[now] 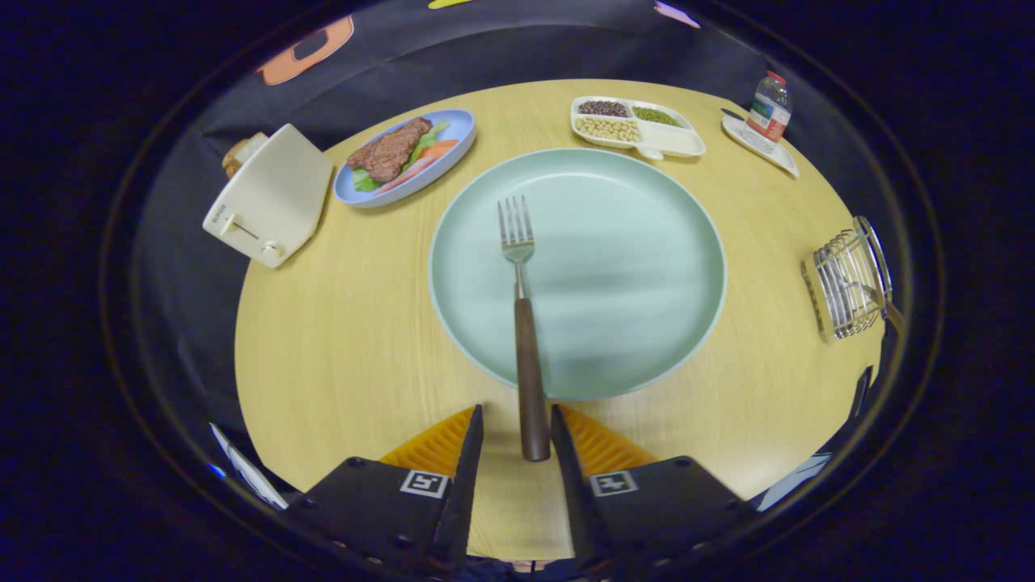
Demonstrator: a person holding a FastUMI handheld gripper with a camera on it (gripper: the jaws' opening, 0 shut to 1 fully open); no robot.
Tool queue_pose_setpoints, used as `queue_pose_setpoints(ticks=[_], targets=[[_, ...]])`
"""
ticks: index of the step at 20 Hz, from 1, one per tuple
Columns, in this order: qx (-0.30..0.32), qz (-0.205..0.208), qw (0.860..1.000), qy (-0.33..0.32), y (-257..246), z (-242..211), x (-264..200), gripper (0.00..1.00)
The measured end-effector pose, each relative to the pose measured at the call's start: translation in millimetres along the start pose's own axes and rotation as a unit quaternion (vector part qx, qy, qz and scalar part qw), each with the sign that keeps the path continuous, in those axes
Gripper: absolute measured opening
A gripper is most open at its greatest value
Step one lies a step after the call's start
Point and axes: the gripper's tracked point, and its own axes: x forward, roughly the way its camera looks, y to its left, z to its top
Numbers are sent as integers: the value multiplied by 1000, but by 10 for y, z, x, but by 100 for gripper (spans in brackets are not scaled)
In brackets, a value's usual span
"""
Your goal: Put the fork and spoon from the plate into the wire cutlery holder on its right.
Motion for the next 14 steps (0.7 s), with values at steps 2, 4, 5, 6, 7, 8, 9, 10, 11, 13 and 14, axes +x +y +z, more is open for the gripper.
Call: queue_pose_setpoints(ticks=[2,4,5,6,7,8,9,10,11,13,14], targets=[[9,-2,1000,-3,-35,8,27,17],[4,7,1000,-15,5,31,27,13],[0,7,1000,-22,-10,39,24,8],[-7,10,999,-31,-18,45,4,8],[-14,10,999,-39,-34,30,-38,8],[-13,12,999,-45,-30,16,-28,1],[-19,17,998,-54,-23,29,-107,1],[-25,21,997,-66,-27,40,-172,1],[-30,20,996,-78,-48,46,-228,1],[-41,23,995,-93,-69,41,-346,1],[-44,26,994,-97,-84,25,-409,1]])
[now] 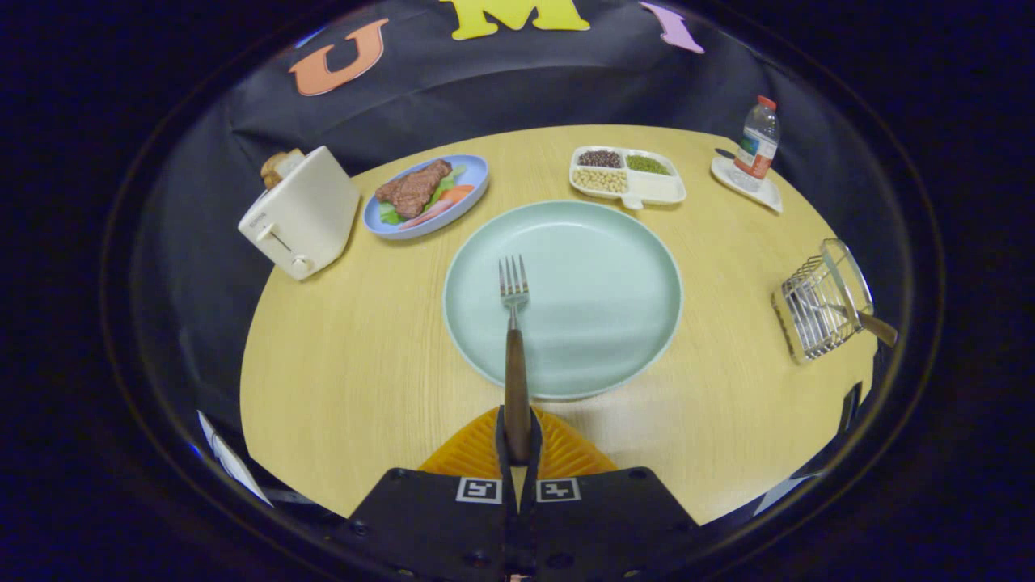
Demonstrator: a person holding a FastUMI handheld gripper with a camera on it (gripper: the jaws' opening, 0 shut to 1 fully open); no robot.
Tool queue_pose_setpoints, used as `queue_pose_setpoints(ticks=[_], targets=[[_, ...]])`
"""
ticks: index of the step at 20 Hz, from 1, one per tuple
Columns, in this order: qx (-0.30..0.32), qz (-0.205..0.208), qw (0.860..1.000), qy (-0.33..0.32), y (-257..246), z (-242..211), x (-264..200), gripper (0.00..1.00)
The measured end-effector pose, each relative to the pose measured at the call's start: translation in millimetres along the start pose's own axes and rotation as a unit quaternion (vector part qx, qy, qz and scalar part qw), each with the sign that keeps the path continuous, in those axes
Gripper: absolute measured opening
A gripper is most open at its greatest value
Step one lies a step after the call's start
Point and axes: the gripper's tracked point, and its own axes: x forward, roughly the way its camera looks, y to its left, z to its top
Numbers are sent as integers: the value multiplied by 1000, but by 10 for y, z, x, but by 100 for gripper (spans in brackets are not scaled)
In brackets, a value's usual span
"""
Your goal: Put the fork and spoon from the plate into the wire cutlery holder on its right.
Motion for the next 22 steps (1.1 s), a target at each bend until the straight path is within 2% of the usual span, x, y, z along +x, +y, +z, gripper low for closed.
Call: queue_pose_setpoints(ticks=[9,22], targets=[[7,7,999,-47,-352,177,-480,1],[29,8,994,-109,-1369,366,-1311,1]])
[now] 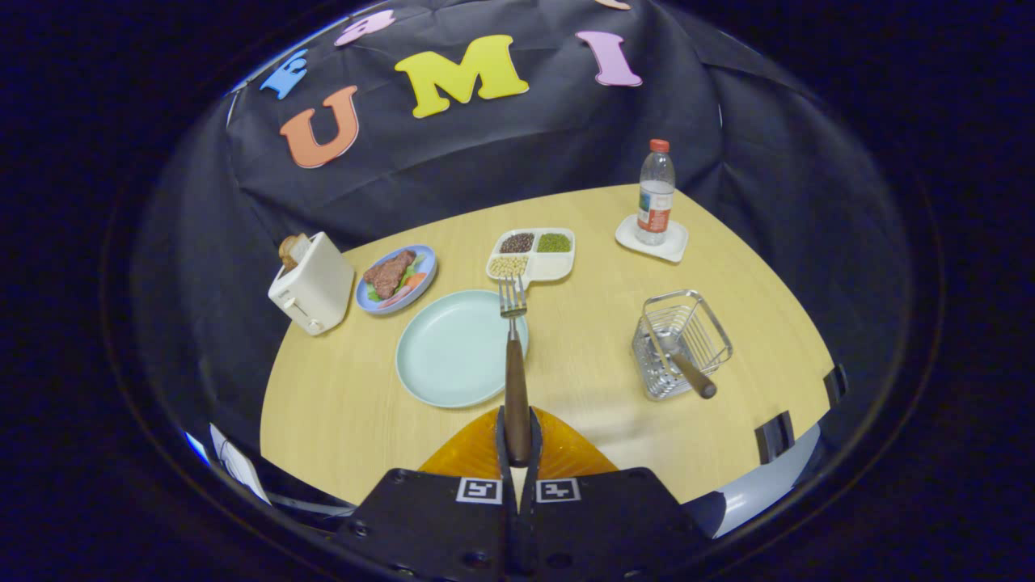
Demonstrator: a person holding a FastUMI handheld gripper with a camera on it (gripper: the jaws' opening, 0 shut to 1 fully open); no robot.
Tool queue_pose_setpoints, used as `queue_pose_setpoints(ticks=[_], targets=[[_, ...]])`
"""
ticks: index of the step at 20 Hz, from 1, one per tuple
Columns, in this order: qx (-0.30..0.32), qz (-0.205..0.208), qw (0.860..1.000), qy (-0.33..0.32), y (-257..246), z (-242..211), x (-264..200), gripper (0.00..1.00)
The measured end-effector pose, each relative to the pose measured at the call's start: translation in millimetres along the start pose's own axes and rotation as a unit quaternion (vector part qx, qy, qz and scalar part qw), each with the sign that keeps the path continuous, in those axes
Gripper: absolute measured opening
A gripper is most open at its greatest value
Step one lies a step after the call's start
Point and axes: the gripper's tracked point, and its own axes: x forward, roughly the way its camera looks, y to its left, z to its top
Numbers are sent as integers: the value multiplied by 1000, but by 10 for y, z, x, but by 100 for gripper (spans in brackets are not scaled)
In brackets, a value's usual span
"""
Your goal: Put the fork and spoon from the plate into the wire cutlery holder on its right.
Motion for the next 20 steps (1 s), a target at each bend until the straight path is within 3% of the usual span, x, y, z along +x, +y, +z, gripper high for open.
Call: queue_pose_setpoints(ticks=[11,20], targets=[[33,-2,998,-47,-908,278,-633,0],[27,-16,999,7,-1540,-149,-438,1]])
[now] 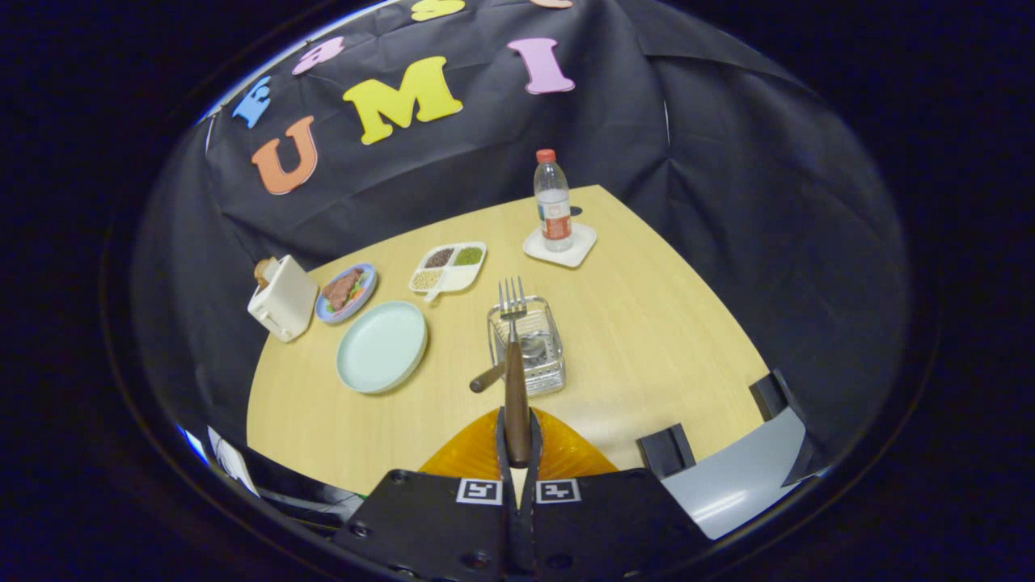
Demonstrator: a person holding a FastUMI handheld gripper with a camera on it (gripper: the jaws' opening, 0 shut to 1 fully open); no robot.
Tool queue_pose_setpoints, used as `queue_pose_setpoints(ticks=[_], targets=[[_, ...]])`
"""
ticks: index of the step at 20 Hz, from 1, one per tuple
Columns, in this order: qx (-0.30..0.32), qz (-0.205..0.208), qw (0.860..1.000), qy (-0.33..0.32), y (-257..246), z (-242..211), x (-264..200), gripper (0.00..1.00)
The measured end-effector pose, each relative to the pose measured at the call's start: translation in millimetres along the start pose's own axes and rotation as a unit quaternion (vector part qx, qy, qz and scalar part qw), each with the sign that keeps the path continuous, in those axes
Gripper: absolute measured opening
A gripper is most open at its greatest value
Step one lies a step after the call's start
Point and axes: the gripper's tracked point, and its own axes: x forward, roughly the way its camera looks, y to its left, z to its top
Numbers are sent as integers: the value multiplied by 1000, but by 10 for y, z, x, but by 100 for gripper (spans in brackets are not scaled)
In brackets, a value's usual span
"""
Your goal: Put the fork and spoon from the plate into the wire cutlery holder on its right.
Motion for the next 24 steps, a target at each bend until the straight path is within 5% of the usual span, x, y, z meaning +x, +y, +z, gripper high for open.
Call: queue_pose_setpoints(ticks=[16,24], targets=[[-4,0,1000,26,-78,-56,152,3],[-8,-13,1000,-25,-66,197,149,12]])
